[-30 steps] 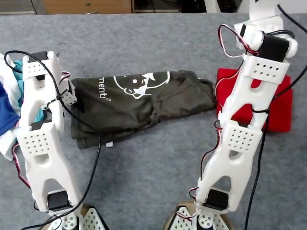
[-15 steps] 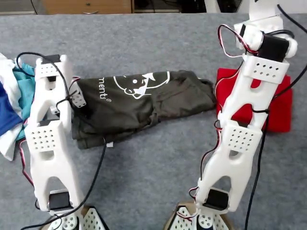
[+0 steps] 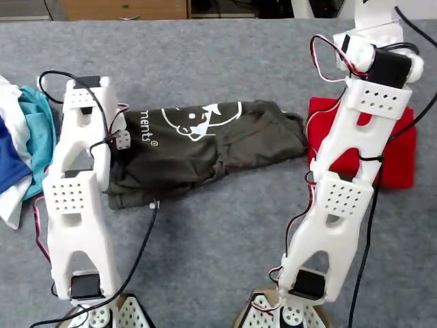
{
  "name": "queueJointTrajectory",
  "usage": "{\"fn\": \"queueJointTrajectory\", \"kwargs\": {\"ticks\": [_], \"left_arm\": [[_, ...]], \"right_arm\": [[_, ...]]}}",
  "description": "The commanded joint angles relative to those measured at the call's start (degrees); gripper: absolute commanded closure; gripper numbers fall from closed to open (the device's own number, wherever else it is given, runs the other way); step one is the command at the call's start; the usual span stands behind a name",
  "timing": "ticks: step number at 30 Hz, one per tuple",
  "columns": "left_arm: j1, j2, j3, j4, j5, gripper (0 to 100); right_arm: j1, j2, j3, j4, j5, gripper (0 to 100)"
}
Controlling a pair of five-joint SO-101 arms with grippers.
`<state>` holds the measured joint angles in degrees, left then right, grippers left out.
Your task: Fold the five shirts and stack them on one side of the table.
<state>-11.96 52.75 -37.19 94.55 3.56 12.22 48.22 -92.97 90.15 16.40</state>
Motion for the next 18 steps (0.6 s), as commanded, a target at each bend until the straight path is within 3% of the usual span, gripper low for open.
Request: {"fn": "queueJointTrajectory", "kwargs": {"ticks": [1, 6, 10, 14, 18], "left_arm": [[-9.7, 0.5, -5.7, -2.5, -1.1, 97], [-14.8, 0.5, -16.9, 3.9, -10.9, 97], [-15.3, 0.5, -22.9, 6.2, -13.2, 97], [-10.9, 0.5, -24.6, 6.2, -13.1, 97], [-1.8, -1.3, -24.2, 6.2, -12.7, 97]], "right_arm": [[0.9, -1.8, -2.6, -1.8, 0.1, 99.4], [1.3, -1.8, -2.6, -1.8, 0.0, 99.5], [1.3, -1.8, -2.6, -1.8, 0.0, 99.5], [1.5, -1.8, -2.6, -1.9, 0.0, 99.5], [1.5, -1.8, -2.6, -1.9, 0.0, 99.4]]}}
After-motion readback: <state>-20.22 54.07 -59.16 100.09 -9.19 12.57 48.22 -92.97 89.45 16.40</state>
